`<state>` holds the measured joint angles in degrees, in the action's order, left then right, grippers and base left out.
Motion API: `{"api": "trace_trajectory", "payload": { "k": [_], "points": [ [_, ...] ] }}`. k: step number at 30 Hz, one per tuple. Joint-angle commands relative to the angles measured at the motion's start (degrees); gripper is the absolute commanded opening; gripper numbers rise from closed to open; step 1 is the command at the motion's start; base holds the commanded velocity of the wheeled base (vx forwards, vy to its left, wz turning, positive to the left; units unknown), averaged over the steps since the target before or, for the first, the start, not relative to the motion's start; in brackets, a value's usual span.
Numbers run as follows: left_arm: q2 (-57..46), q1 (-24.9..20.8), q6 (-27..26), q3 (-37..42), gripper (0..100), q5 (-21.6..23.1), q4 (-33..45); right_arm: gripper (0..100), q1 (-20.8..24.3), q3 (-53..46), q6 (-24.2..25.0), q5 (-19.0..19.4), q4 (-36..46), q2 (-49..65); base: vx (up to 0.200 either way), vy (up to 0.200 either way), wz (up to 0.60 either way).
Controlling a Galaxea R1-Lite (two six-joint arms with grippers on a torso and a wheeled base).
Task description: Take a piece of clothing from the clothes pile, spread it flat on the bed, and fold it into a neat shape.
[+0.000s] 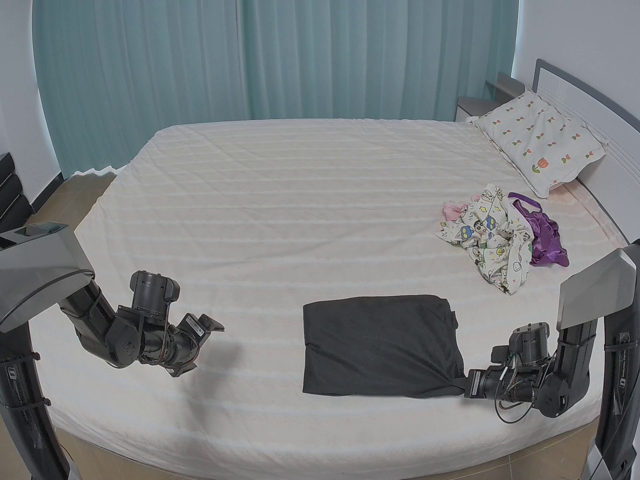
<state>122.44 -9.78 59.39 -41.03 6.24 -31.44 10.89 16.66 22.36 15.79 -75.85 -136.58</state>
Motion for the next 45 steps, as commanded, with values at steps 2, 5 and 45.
{"api": "trace_trajectory", "payload": {
  "k": [2,5,45],
  "points": [
    [0.08,-0.07,0.02,-0.01,100,0.0,-0.03,0,-0.25,-1.2,-0.38,0.03,-0.26,-0.26,0.0,0.0,0.0],
    [0.08,0.02,0.02,-0.01,100,0.0,-0.03,0,-0.25,-1.28,-0.74,0.03,-0.26,-0.44,0.0,0.0,0.0],
    [-0.01,0.02,0.29,-0.1,100,0.0,-0.03,100,-3.42,51.19,14.56,-6.21,26.98,-11.6,0.0,0.0,0.0]
  ]
}}
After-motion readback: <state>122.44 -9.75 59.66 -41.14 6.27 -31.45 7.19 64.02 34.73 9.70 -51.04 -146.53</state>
